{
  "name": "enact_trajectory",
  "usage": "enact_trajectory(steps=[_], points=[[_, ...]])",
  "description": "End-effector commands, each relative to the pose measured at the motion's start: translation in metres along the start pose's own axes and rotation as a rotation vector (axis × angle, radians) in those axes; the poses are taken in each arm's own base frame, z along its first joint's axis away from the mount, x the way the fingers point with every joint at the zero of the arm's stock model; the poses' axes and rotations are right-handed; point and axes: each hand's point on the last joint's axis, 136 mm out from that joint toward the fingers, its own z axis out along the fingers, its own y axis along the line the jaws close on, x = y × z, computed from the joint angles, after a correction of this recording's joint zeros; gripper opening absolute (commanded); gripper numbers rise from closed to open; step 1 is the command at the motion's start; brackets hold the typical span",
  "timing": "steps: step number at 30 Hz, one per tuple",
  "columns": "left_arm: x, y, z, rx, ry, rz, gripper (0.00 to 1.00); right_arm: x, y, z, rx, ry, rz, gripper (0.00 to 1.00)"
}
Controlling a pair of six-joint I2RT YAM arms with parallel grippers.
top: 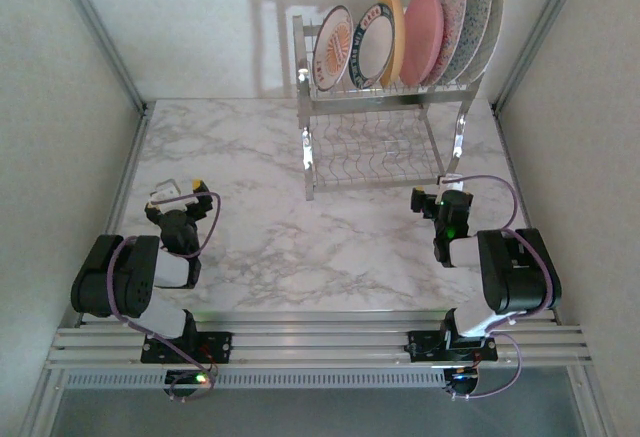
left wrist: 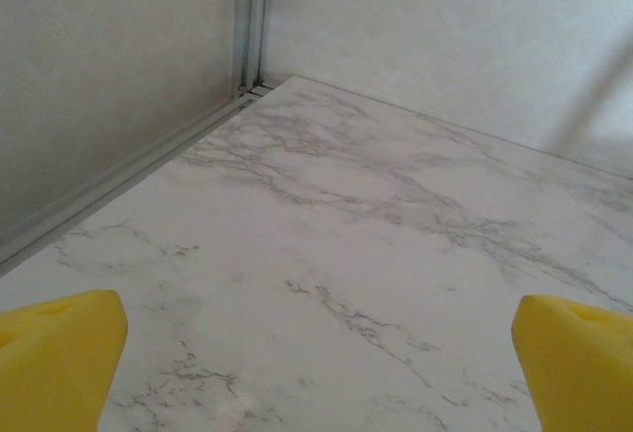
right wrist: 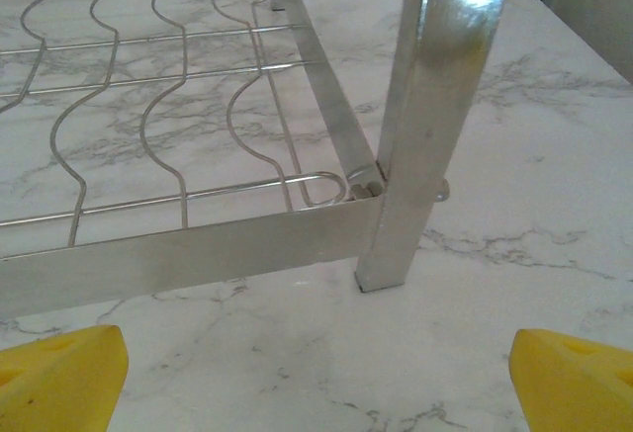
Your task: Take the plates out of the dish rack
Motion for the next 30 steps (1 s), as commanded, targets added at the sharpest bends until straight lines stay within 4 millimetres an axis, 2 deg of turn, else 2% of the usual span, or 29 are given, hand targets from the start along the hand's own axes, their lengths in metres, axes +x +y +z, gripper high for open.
enact_trajectory(steps=[1,5,6,8,10,11,12,13,14,15,16,17,18,19,20,22,24,27,30], points=[[-0.012,-0.003,0.001,0.007,-0.049,-0.004,0.99,-0.043,-0.018,-0.022,0.132,-0.091,0.036,0.99],[-0.035,-0.004,-0.002,-0.034,-0.034,-0.014,0.99,-0.091,-0.049,-0.066,0.287,-0.196,0.108,0.99],[-0.043,-0.001,-0.002,-0.062,-0.027,-0.042,0.99,-0.113,-0.061,-0.084,0.343,-0.244,0.137,0.99],[-0.069,-0.001,-0.012,-0.066,-0.087,-0.126,0.99,-0.144,-0.084,-0.119,0.449,-0.285,0.184,0.99],[-0.112,-0.005,-0.029,-0.068,-0.210,-0.198,0.99,-0.178,-0.106,-0.157,0.545,-0.292,0.235,0.99],[-0.135,-0.008,-0.035,-0.066,-0.261,-0.226,0.99,-0.203,-0.113,-0.176,0.565,-0.294,0.271,0.99],[-0.165,-0.015,-0.042,-0.053,-0.316,-0.260,0.99,-0.230,-0.114,-0.193,0.548,-0.279,0.298,0.99],[-0.196,-0.022,-0.046,-0.046,-0.358,-0.326,0.99,-0.252,-0.109,-0.201,0.491,-0.252,0.300,0.99],[-0.214,-0.028,-0.045,-0.037,-0.348,-0.397,0.99,-0.266,-0.106,-0.209,0.459,-0.251,0.366,0.99],[-0.226,-0.029,-0.041,-0.058,-0.299,-0.500,0.99,-0.264,-0.111,-0.219,0.477,-0.241,0.531,0.99],[-0.220,-0.022,-0.037,-0.139,-0.203,-0.659,0.99,-0.271,-0.107,-0.220,0.411,-0.251,0.615,0.99],[-0.210,-0.011,-0.037,-0.226,-0.150,-0.763,1.00,-0.285,-0.095,-0.216,0.289,-0.267,0.607,0.99],[-0.209,-0.006,-0.032,-0.239,-0.135,-0.827,1.00,-0.301,-0.081,-0.214,0.184,-0.285,0.589,0.99],[-0.218,-0.017,-0.023,-0.137,-0.107,-0.862,0.99,-0.314,-0.072,-0.214,0.127,-0.292,0.580,0.99],[-0.225,-0.031,-0.017,-0.050,-0.075,-0.880,1.00,-0.316,-0.069,-0.209,0.118,-0.256,0.581,0.99],[-0.236,-0.059,-0.008,0.015,0.019,-0.862,1.00,-0.321,-0.070,-0.205,0.159,-0.156,0.562,0.99],[-0.240,-0.089,-0.005,0.040,0.122,-0.802,1.00,-0.322,-0.068,-0.201,0.178,-0.079,0.516,0.99],[-0.245,-0.132,-0.019,0.103,0.192,-0.703,0.99,-0.328,-0.055,-0.195,0.105,-0.049,0.450,0.99],[-0.247,-0.167,-0.041,0.211,0.227,-0.668,0.99,-0.335,-0.042,-0.193,0.025,-0.087,0.354,0.99]])
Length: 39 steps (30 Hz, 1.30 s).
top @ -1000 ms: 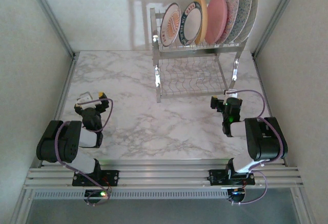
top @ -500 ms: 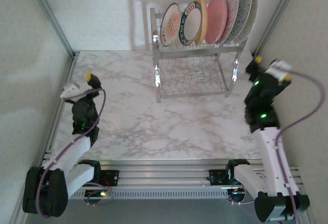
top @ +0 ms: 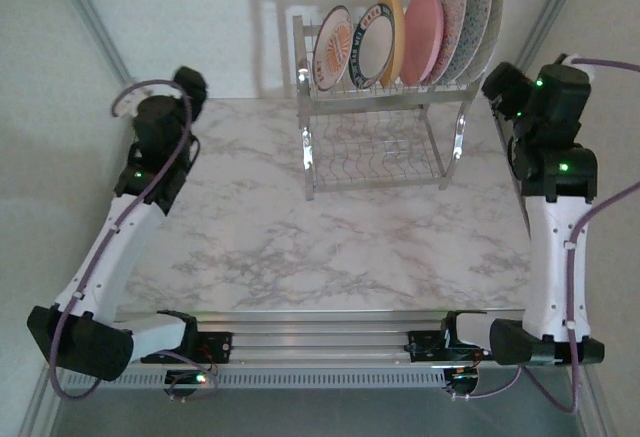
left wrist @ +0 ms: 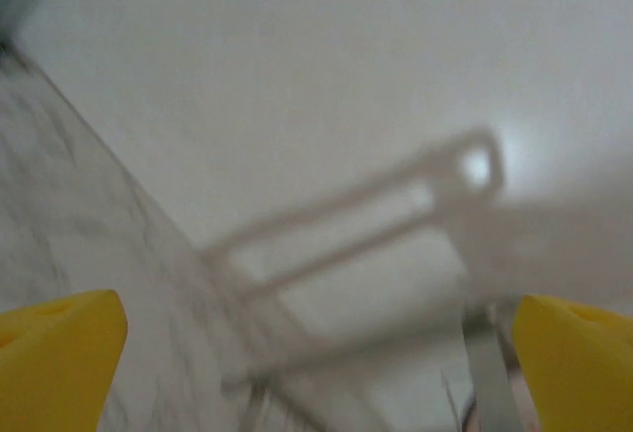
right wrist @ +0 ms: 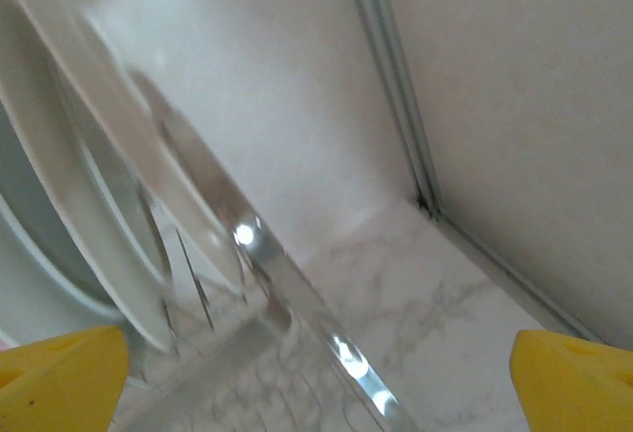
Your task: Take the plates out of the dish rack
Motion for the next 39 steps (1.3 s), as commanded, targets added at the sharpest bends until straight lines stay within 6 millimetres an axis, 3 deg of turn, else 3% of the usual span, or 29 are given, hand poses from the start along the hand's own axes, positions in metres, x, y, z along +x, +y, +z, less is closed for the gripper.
enact_trajectory(steps=[1,4,10,14,18,39], points=[[0.029,-0.021,-0.025,0.048,0.138,0.059,0.99,0.005,0.020,-0.017,-0.144,0.016,-0.134,0.99],[0.055,-0.050,-0.041,0.154,0.218,0.123,1.00,0.004,0.044,-0.015,-0.289,-0.058,-0.304,0.99],[0.082,-0.088,-0.070,0.297,0.292,0.226,1.00,-0.012,0.053,-0.005,-0.379,-0.204,-0.457,0.91],[0.083,-0.108,-0.089,0.402,0.288,0.259,1.00,-0.011,0.048,0.009,-0.415,-0.214,-0.443,0.83],[0.076,-0.121,-0.102,0.479,0.274,0.263,1.00,-0.006,0.055,0.015,-0.495,-0.236,-0.452,0.81],[0.061,-0.153,-0.123,0.618,0.240,0.206,1.00,-0.008,0.055,0.071,-0.485,-0.243,-0.378,0.65]])
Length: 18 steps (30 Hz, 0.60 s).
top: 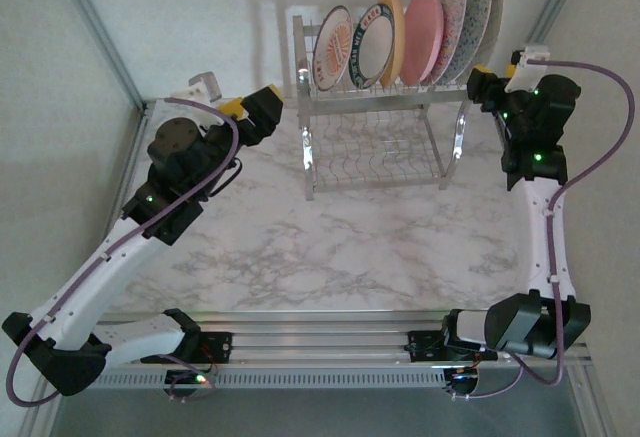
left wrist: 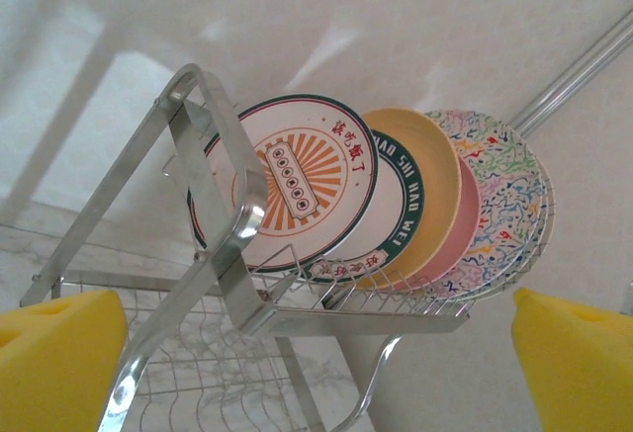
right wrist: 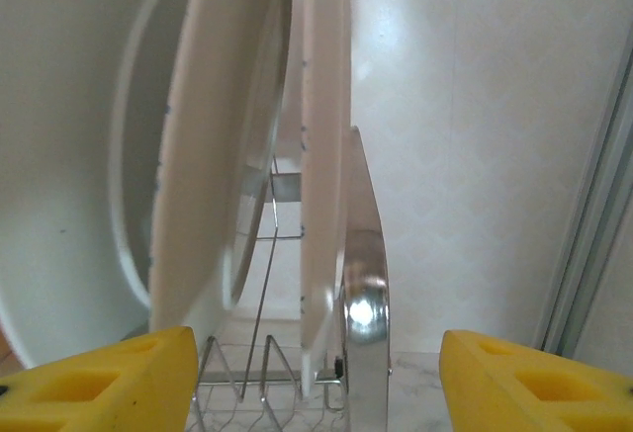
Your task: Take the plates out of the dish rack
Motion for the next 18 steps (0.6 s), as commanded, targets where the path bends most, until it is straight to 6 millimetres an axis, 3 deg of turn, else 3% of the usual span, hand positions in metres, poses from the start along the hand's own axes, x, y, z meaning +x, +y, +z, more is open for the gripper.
enact_trajectory(steps=[1,18], points=[[-0.016,-0.021,-0.007,0.069,-0.042,-0.004,1.00,-0.021,0.002,0.004,-0.028,-0.062,0.003,0.64],[-0.017,-0.026,-0.004,0.072,-0.049,-0.006,1.00,-0.021,-0.004,0.037,-0.055,-0.040,0.031,0.50]])
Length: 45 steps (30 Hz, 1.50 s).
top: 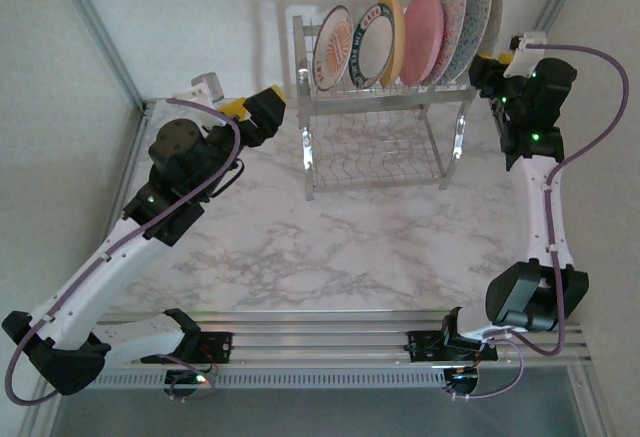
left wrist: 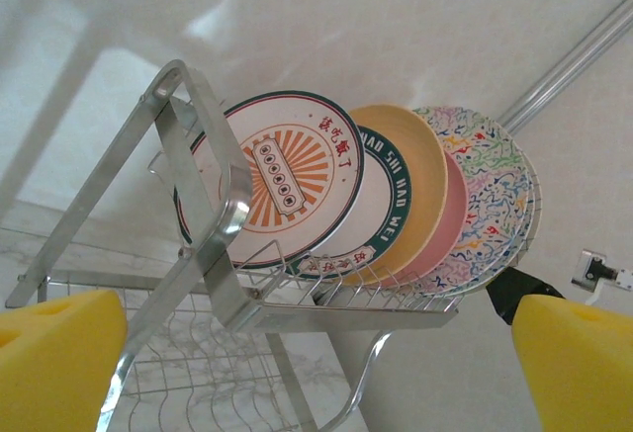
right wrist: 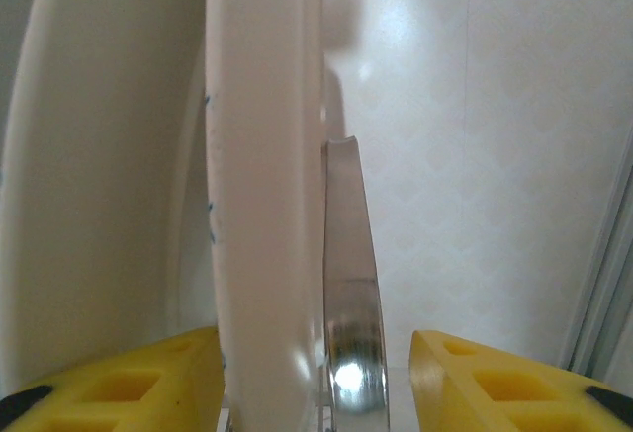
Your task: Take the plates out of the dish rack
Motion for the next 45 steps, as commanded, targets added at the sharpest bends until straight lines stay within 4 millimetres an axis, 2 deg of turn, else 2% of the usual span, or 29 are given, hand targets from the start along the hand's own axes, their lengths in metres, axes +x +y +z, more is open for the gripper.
enact_trajectory(steps=[1,12,18,24,27,36,45], points=[[-0.019,-0.020,-0.003,0.055,-0.054,-0.002,0.99,-0.019,0.004,0.001,-0.031,-0.043,0.000,0.49],[-0.017,-0.019,0.002,0.047,-0.048,-0.001,1.00,-0.013,0.015,0.010,-0.074,-0.013,0.008,0.37],[-0.016,-0.019,0.002,0.044,-0.049,-0.002,1.00,-0.010,0.018,0.014,-0.044,0.015,-0.002,0.16],[-0.018,-0.018,0.000,0.039,-0.052,-0.001,1.00,-0.014,0.018,0.011,0.009,0.005,-0.022,0.08],[-0.017,-0.017,0.000,0.038,-0.053,-0.002,0.99,-0.018,0.020,0.011,0.037,0.005,-0.033,0.00],[-0.019,-0.018,-0.001,0.042,-0.057,-0.007,1.00,-0.046,0.026,-0.002,0.144,-0.050,-0.057,0.00],[-0.020,-0.018,-0.003,0.043,-0.060,-0.016,1.00,-0.089,0.019,-0.027,0.254,-0.136,-0.059,0.00]])
